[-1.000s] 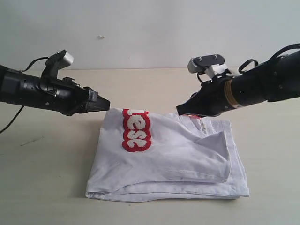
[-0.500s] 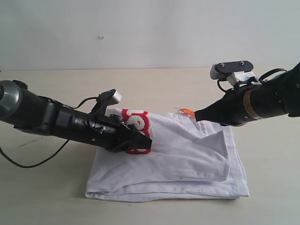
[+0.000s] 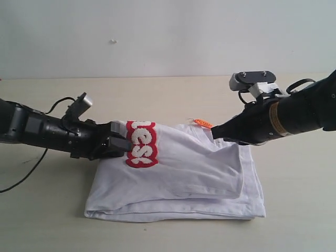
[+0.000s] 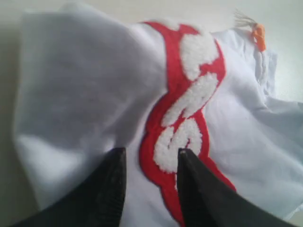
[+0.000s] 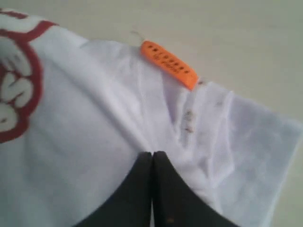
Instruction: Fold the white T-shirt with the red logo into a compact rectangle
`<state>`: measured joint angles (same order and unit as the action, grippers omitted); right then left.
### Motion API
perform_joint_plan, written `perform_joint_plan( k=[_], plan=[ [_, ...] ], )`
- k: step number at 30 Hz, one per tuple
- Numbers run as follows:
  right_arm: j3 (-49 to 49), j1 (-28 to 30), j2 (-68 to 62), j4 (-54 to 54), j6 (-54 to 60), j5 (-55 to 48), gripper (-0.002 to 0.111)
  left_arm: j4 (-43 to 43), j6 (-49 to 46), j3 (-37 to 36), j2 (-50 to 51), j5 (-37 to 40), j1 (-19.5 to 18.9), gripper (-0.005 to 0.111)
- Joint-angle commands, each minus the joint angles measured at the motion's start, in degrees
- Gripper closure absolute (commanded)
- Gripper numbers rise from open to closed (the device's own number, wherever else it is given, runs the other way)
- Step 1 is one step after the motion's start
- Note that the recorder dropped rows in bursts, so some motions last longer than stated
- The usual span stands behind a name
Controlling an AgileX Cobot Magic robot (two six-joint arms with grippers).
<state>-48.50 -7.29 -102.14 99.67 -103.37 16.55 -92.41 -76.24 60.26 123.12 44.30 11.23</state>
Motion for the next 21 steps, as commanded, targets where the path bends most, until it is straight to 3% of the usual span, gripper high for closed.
perform_joint_plan(
  k=[1, 12, 21],
  plan=[
    [0.26, -0.07, -1.41, 0.27, -0.14, 5.08, 0.108, 4.11, 3.41, 0.02, 0.11, 1.91, -3.81, 0.069],
    [0.04, -0.07, -11.26, 0.27, 0.48, 0.84, 0.108, 2.31, 2.64, 0.11, -1.52, 17.96, -7.28, 0.069],
    [-6.00, -0.07, -17.49, 0.27, 1.70, 12.38, 0.108, 3.57, 2.65, 0.11, -1.88, 24.70, -7.28, 0.069]
  ],
)
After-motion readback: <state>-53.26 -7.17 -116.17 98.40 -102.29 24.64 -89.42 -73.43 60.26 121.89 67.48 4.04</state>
